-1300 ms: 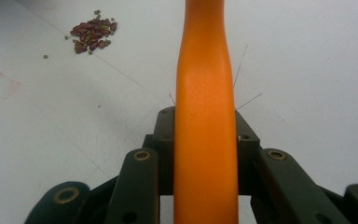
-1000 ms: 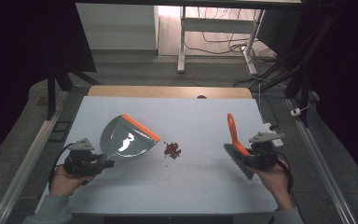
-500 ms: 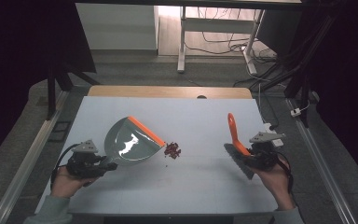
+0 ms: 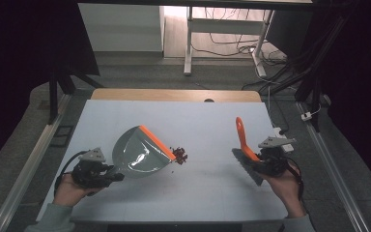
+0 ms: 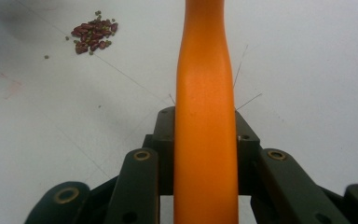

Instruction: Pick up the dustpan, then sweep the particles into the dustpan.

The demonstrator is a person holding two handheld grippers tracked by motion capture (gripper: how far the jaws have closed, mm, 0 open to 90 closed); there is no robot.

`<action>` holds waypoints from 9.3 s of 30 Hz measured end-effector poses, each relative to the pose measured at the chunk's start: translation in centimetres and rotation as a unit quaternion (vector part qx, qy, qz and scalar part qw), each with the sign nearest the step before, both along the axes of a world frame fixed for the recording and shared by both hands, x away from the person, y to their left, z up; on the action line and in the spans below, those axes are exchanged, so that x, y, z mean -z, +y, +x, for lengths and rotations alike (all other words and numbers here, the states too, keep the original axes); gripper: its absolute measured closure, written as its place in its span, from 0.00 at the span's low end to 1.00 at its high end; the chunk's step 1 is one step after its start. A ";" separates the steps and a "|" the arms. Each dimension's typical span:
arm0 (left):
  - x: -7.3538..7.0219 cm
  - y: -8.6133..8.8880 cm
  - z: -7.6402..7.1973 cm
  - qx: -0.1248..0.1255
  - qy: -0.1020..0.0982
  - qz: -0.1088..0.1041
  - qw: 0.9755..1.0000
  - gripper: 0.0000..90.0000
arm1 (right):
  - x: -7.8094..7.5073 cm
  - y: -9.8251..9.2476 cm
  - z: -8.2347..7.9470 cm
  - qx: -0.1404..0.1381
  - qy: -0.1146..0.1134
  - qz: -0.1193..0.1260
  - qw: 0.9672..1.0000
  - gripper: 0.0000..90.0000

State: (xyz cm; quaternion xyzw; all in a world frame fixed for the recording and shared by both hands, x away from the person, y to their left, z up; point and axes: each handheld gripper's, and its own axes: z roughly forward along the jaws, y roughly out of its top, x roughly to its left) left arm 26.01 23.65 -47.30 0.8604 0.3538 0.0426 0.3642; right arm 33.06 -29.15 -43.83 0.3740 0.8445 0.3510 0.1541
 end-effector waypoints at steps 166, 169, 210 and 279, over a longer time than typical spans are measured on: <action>3.5 -3.5 0.2 0.075 0.090 0.083 0.990 0.68 | 4.6 23.4 8.6 -0.132 0.054 -0.103 0.984 0.79; 3.5 -3.5 0.2 0.075 0.090 0.083 0.990 0.68 | 4.7 23.6 8.4 -0.138 0.062 -0.094 0.984 0.79; 3.6 -3.6 0.2 0.074 0.093 0.082 0.989 0.68 | 5.0 26.1 4.0 -0.151 0.053 -0.067 0.985 0.79; 3.8 -3.0 0.2 0.069 0.095 0.076 0.990 0.68 | 2.4 24.8 4.9 -0.173 0.011 -0.024 0.985 0.79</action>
